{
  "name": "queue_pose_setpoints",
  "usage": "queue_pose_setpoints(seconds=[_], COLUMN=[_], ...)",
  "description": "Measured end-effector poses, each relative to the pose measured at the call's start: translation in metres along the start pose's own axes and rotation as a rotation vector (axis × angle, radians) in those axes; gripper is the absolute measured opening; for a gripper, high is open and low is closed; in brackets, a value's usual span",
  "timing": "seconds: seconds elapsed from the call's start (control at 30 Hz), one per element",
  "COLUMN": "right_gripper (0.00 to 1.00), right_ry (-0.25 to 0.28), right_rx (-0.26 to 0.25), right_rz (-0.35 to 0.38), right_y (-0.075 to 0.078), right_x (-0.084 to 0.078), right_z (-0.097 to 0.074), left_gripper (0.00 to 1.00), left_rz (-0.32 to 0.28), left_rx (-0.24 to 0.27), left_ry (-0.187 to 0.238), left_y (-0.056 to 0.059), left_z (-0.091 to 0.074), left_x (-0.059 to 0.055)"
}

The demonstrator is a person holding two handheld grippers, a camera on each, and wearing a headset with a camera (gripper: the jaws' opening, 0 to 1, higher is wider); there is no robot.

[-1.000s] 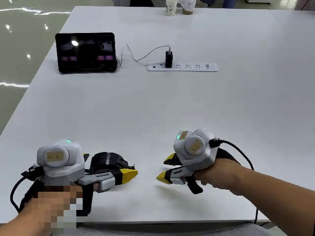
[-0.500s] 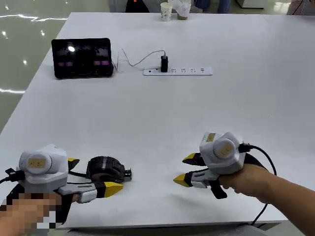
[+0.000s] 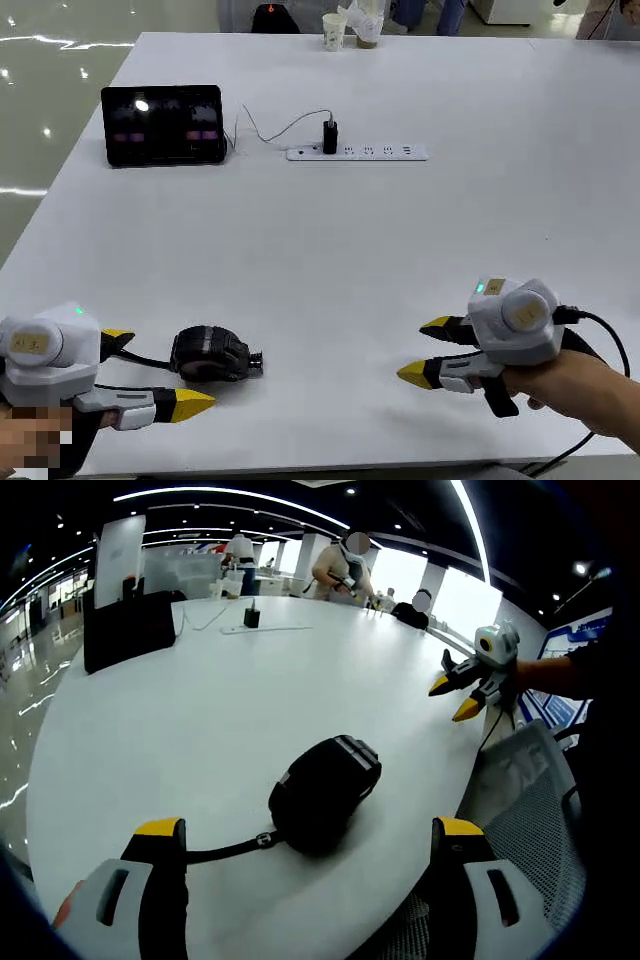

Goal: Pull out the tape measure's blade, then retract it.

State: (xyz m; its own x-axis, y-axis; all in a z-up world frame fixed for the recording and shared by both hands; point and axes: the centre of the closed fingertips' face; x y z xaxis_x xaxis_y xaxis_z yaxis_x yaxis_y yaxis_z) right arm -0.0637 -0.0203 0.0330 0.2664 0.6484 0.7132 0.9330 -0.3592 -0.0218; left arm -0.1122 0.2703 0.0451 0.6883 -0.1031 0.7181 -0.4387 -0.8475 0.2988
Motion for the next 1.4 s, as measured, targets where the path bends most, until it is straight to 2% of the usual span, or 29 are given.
queue_pose_setpoints(seconds=[0.03, 0.1, 0.3, 0.43, 0.77, 0.97, 1.07, 1.2, 1.33, 1.4], right_gripper=[0.44, 0.46, 0.51, 0.55, 0.65, 0.72, 0.8, 0.89, 0.99, 0.99], right_ry=[0.001, 0.004, -0.007, -0.01, -0.04, -0.042, 0.002, 0.004, 0.002, -0.008], right_rx=[-0.003, -0.01, -0.037, -0.057, -0.084, -0.086, -0.06, -0.058, -0.079, -0.091], right_rz=[0.001, 0.0, 0.02, 0.032, 0.039, 0.055, 0.079, 0.091, 0.102, 0.086], right_y=[0.001, 0.002, 0.009, 0.014, 0.027, 0.027, 0.024, 0.025, 0.031, 0.034], right_x=[-0.002, -0.007, -0.029, -0.037, -0.06, -0.063, -0.058, -0.06, -0.065, -0.068], right_z=[-0.002, -0.008, -0.025, -0.036, -0.059, -0.071, -0.076, -0.08, -0.083, -0.084], left_gripper=[0.99, 0.99, 0.99, 0.98, 0.99, 0.99, 0.99, 0.99, 0.99, 0.99], left_rz=[-0.007, -0.003, 0.04, 0.066, 0.07, 0.071, 0.072, 0.074, 0.079, 0.084], left_rx=[-0.011, 0.002, 0.006, -0.003, -0.002, 0.002, 0.006, 0.013, 0.019, 0.022], left_ry=[0.002, 0.008, -0.029, -0.044, -0.052, -0.062, -0.065, -0.064, -0.065, -0.065], left_y=[0.001, -0.003, -0.009, -0.008, -0.013, -0.017, -0.019, -0.021, -0.024, -0.024], left_z=[-0.002, -0.004, -0.006, -0.008, -0.013, -0.016, -0.018, -0.019, -0.021, -0.021], left_x=[0.001, 0.001, -0.006, -0.01, -0.013, -0.016, -0.016, -0.014, -0.012, -0.012])
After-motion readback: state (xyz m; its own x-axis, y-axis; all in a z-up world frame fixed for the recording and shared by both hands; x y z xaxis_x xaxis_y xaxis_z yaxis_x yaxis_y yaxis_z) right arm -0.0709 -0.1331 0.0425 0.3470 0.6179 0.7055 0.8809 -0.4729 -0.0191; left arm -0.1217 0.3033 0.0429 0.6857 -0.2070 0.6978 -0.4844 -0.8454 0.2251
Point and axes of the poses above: the centre of the closed fingertips' face, and the gripper's own axes: z roughly forward along the fingers, y roughly to its right, x roughly out of its top, and after that the axes turned 6 degrees about -z, right-handed
